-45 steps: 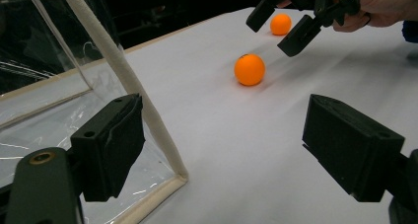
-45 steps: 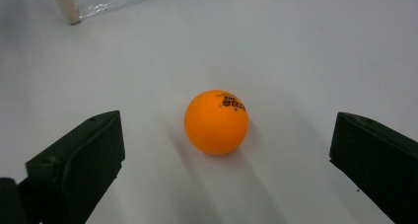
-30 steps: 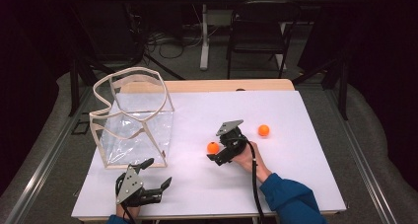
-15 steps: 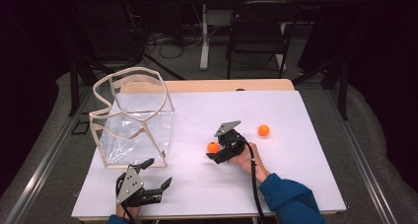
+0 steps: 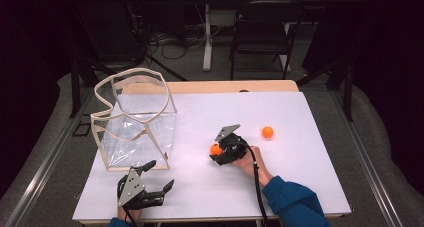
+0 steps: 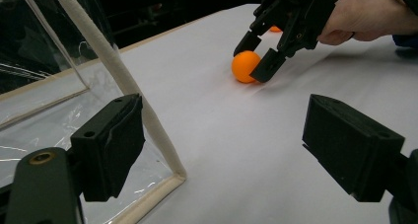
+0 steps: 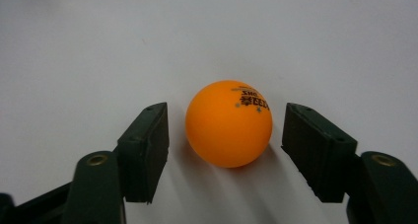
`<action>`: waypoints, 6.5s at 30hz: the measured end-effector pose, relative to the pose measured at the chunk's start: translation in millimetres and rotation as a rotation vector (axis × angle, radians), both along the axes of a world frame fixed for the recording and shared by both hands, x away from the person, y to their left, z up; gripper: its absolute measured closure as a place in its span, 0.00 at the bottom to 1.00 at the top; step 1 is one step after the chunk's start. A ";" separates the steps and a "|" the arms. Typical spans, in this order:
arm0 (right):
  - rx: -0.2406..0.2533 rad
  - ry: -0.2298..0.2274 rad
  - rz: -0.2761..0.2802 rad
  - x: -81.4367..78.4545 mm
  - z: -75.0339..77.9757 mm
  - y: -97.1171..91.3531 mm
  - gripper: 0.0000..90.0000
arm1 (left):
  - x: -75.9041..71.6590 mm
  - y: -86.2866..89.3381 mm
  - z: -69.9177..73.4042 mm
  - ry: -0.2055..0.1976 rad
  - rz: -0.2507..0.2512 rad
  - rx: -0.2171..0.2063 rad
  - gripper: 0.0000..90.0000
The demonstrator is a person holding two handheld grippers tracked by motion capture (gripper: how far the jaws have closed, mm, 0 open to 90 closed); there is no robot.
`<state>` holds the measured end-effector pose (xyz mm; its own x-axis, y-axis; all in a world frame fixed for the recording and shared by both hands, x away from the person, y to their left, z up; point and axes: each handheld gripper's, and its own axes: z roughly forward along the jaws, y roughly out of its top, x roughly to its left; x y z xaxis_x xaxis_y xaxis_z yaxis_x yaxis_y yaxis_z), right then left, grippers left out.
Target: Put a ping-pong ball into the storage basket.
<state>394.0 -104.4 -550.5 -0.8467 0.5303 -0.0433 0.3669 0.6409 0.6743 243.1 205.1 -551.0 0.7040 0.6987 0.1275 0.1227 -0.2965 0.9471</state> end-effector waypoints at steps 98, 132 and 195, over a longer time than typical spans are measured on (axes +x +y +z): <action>0.155 -0.187 0.000 -30.6 63.0 -11.0 0.56 | 1.6 -0.6 -0.8 0.002 0.003 -0.001 0.18; 0.159 -0.209 0.007 -25.1 92.6 2.8 0.56 | 3.0 0.9 -0.8 0.003 0.009 -0.006 0.18; 0.119 -0.238 0.079 4.5 156.9 37.1 0.56 | 2.9 0.3 -0.6 -0.013 0.014 -0.014 0.18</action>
<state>398.6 -67.3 -393.6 -0.8590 0.4764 -0.1877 0.1408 0.5721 0.8080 246.0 205.4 -551.6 0.6926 0.7101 0.1268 0.1143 -0.2816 0.9527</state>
